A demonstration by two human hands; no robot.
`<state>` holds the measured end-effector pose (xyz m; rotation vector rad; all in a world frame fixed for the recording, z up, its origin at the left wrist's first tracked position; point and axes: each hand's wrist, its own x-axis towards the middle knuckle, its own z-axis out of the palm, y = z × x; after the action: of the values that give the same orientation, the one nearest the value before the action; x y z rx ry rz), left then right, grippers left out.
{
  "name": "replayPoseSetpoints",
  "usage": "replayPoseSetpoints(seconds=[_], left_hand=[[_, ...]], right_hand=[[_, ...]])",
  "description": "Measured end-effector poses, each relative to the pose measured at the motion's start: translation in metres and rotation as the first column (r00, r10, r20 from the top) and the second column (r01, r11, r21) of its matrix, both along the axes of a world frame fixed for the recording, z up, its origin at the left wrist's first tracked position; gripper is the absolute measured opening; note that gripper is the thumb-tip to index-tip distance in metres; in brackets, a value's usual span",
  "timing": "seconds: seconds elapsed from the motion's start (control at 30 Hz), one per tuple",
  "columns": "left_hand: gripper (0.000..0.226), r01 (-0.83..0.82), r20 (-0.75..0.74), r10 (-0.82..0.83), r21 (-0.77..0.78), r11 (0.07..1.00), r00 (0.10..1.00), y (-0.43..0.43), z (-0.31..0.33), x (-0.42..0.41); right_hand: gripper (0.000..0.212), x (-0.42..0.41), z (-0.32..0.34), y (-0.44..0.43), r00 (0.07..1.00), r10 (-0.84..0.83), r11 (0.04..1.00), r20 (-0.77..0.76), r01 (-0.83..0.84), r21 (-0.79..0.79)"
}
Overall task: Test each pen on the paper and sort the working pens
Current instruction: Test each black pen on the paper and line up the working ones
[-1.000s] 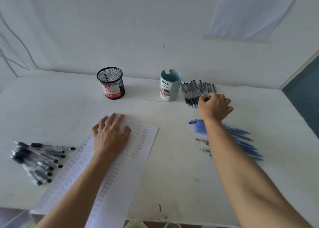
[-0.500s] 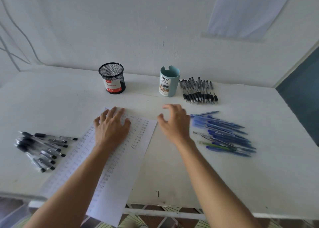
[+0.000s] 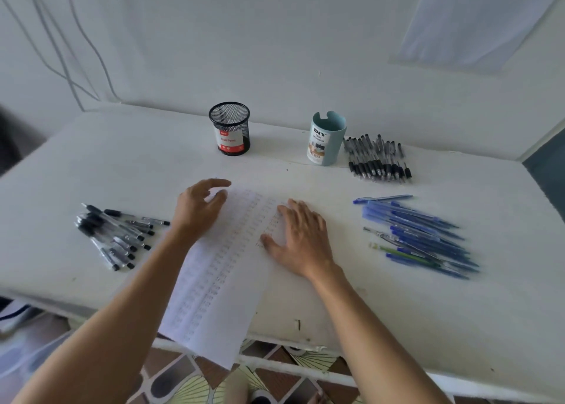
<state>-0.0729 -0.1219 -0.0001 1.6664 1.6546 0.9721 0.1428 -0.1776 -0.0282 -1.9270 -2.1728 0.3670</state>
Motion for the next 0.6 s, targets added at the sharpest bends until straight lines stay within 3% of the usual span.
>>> replayPoseSetpoints(seconds=[0.07, 0.17, 0.27, 0.33, 0.4, 0.47, 0.6], left_hand=[[0.026, -0.03, -0.22, 0.045, 0.071, 0.997, 0.974, -0.007, -0.001, -0.014], [0.035, -0.125, -0.526, 0.164, 0.108, 0.986, 0.835, -0.018, -0.004, -0.037], [0.042, -0.253, -0.651, 0.212, 0.032, 0.967, 0.729, -0.028, -0.004, -0.058], [0.035, -0.284, -0.709, 0.2, -0.001, 0.959, 0.676, -0.033, -0.008, -0.064], [0.02, -0.298, -0.706, 0.226, 0.022, 0.954, 0.671, -0.035, -0.012, -0.066], [0.018, -0.319, -0.639, 0.296, 0.082, 0.944, 0.71, -0.034, -0.016, -0.067], [0.017, -0.16, -0.463, 0.365, 0.425, 0.891, 0.808, -0.023, -0.02, -0.064]], right_hand=[[0.076, 0.001, -0.001, 0.0, 1.0, 0.011, 1.0, 0.0, -0.011, 0.002], [0.086, 0.002, -0.002, 0.0, 1.0, 0.023, 1.0, 0.01, -0.023, -0.001], [0.096, 0.001, -0.004, -0.001, 1.0, 0.017, 1.0, 0.007, -0.017, 0.02], [0.097, 0.001, -0.004, -0.001, 1.0, 0.011, 1.0, 0.008, -0.012, 0.027], [0.098, 0.001, -0.003, 0.0, 1.0, 0.012, 1.0, 0.011, -0.013, 0.014], [0.095, 0.001, -0.003, -0.001, 1.0, 0.017, 1.0, 0.007, -0.017, 0.002], [0.081, 0.001, 0.001, -0.002, 0.998, 0.0, 0.999, -0.066, -0.004, -0.051]])
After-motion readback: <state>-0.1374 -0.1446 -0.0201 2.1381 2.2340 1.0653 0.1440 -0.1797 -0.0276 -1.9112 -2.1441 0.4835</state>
